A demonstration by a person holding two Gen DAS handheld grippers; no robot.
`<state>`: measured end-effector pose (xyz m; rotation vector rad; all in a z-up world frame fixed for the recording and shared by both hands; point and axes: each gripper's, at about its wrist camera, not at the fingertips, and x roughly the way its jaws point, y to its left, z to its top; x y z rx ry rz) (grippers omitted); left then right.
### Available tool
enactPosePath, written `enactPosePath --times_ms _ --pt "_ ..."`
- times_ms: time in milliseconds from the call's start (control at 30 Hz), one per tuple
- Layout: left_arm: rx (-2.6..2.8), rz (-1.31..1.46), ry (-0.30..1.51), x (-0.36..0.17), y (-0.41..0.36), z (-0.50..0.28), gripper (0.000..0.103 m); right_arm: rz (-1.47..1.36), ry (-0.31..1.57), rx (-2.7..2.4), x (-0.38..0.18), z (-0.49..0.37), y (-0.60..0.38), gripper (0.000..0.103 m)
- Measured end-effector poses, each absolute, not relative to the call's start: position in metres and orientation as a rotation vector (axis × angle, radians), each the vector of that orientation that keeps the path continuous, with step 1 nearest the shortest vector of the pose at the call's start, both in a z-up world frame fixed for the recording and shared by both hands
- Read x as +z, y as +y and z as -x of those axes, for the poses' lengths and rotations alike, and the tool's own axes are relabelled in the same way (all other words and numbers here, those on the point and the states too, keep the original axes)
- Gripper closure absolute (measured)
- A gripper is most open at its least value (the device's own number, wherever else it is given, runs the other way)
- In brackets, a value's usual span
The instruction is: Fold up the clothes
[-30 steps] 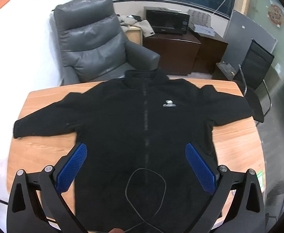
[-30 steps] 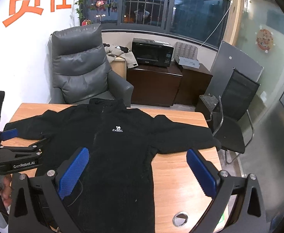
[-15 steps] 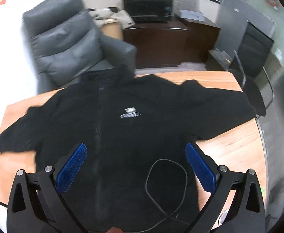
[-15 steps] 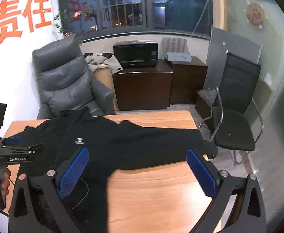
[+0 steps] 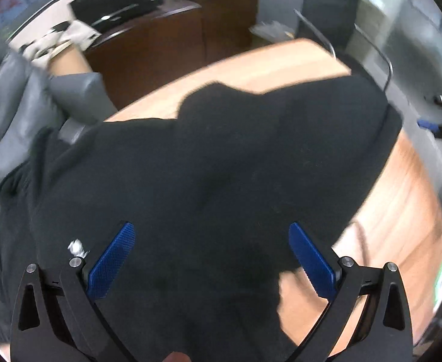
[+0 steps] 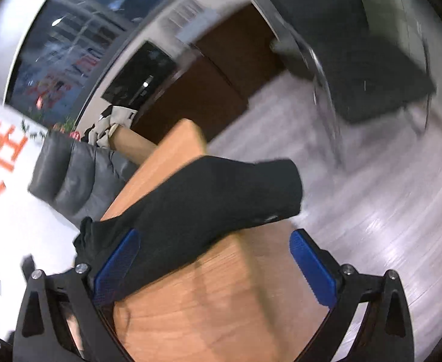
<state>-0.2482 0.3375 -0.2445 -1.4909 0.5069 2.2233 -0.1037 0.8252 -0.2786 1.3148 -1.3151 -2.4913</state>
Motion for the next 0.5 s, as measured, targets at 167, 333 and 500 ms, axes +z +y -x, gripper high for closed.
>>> enactPosePath --times_ms 167,333,500 --pt "2.217 1.494 0.532 -0.271 0.348 0.26 0.0 -1.332 -1.623 -2.199 -0.365 0.13 0.853 0.008" --pt "2.241 1.47 0.492 -0.272 0.349 0.26 0.0 -1.156 -1.786 -2.109 -0.381 0.132 0.858 0.054" --pt "2.281 1.459 0.449 -0.264 0.341 0.255 0.0 -0.931 -1.714 -2.238 -0.329 0.113 0.848 0.09"
